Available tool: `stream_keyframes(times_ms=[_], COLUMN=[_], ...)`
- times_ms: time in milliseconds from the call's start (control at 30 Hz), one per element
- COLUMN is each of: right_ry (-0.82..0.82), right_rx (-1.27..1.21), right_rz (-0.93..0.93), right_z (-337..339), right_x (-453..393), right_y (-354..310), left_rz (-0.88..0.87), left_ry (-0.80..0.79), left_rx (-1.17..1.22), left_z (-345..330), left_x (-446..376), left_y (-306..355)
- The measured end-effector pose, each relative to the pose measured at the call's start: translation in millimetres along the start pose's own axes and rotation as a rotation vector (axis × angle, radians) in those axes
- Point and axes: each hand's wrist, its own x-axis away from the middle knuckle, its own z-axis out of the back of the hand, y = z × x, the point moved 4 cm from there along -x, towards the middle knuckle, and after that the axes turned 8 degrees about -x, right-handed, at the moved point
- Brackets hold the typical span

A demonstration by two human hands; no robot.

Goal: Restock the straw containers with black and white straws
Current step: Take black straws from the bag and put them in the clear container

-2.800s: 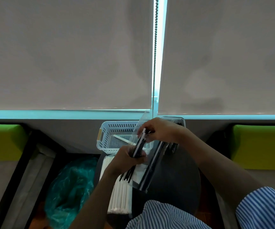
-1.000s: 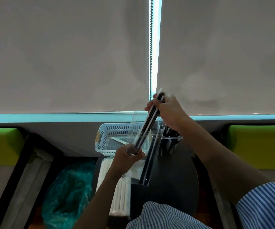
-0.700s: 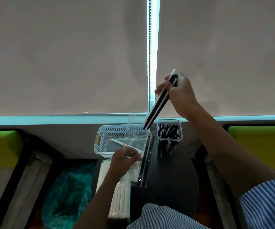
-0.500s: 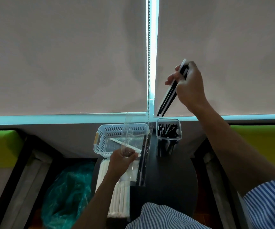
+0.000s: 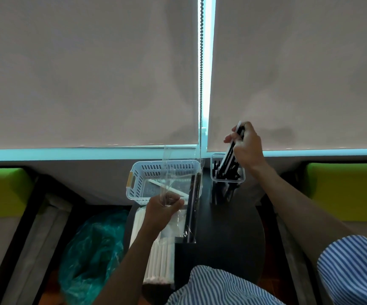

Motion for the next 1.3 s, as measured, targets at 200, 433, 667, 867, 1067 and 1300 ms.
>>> stream_keyframes(times_ms=[200, 433, 667, 867, 1067, 1300], right_ry=[-0.072, -0.213, -0.333, -0.430, -0.552, -0.305], right_rx=[0.027, 0.199, 0.366, 0.470, 0.607, 0.432], right_rz=[-0.075, -0.150, -0.228, -0.262, -0.237, 0.112], right_z=[-12.5, -19.1, -23.4, -30.0, -41.1, -32.1], right_x=[10.2, 16.7, 20.7, 16.9, 22.4, 21.2], right_y=[29.7, 52.8, 65.1, 76.5, 79.9, 68.3], left_rz=[-0.008, -0.024, -0.022, -0.040, -0.060, -0.057], left_ry=[-0.009, -0.022, -0.016, -0.027, -0.029, -0.032], left_rx=[0.001, 0.005, 0.004, -0.002, 0.005, 0.004], left_z=[2.2, 2.7, -1.1, -3.0, -2.5, -1.5], left_x=[0.6, -2.6, -6.9, -9.3, -9.3, -10.4], left_y=[-2.8, -1.9, -0.9, -0.4, 1.5, -0.2])
